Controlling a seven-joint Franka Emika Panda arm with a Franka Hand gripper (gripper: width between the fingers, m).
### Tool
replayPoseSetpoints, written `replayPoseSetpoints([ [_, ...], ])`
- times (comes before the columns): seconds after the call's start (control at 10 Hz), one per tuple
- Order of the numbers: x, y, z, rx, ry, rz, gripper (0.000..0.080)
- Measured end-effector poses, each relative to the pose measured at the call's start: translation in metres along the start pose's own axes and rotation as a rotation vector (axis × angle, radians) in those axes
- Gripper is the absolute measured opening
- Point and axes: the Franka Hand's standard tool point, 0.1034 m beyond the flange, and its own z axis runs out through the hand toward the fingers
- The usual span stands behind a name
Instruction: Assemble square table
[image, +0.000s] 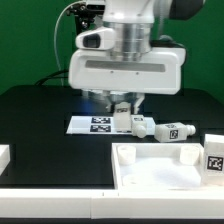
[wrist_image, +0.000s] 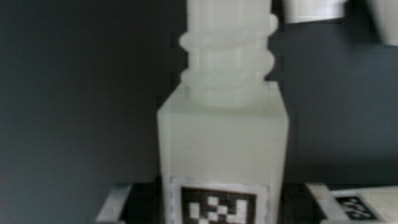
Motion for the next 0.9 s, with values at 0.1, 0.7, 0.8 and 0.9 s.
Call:
replayPoseSetpoints([
  [0.1,0.0,-0.001,0.0,0.0,0.0,-0.022,0.0275],
  [0.7,-0.025,0.054,0.042,-0.098,-0.012,-0.055,0.0275],
  [0.8,-0.028,0.063,0.051,-0.12,-0.008,-0.043,0.0275],
  [0.9,-0.027,0.068,0.052,-0.136,0.014,-0.047,0.0275],
])
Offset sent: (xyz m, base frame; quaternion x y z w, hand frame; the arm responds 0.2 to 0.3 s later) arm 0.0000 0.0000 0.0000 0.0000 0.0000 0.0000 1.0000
